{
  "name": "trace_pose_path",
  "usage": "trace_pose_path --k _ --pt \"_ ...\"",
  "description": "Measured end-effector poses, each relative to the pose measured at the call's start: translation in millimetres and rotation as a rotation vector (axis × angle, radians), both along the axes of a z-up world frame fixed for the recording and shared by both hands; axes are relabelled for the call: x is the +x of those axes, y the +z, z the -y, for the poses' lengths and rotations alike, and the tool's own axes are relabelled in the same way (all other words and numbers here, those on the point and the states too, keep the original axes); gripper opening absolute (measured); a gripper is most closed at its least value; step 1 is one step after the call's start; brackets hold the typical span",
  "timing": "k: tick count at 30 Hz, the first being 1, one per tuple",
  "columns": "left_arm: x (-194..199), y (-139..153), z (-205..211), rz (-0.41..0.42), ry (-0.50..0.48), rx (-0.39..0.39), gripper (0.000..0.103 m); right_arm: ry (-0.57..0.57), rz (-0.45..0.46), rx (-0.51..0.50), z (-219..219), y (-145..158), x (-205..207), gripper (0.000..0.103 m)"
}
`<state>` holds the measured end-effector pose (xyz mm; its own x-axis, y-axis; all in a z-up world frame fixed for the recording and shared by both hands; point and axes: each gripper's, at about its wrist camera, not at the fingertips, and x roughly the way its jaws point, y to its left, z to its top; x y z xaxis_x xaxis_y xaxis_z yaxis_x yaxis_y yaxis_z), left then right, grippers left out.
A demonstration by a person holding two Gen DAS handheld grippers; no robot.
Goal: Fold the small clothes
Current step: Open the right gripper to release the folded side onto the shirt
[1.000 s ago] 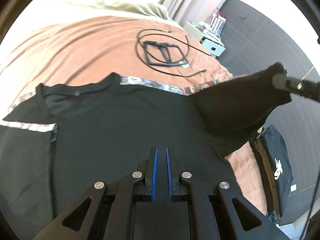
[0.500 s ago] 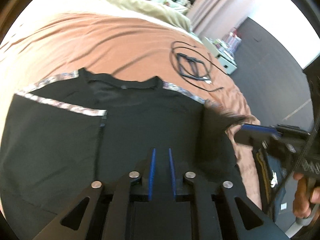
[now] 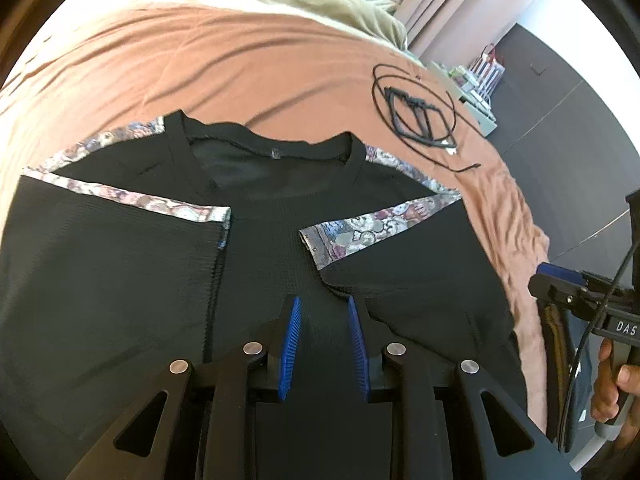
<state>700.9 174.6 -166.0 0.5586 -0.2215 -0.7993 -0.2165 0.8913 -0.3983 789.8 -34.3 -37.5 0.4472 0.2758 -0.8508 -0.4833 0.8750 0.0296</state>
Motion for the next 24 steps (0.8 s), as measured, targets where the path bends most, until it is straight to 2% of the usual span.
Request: trace_pose_path --k 6,12,16,24 --pt "20.8 -10.2 15.1 -0.017 -0.024 0.057 0.026 -0.091 0.027 -0.009 29.5 -23.4 15.1 0.060" --pt "38.7 -16.7 31.2 -0.049 -0.053 0.130 0.027 -0.132 -0.010 -0.028 42.2 -56.3 24.4 0.060" --pt "46.4 -23.9 37.7 -0.071 -0.062 0.163 0.027 -0.118 -0.013 -0.069 28.5 -72.2 24.2 0.060" --pt "44.1 -26.2 35.0 -0.095 -0.059 0.174 0.027 -0.071 0.062 -0.237 -16.0 -94.5 16.3 0.060"
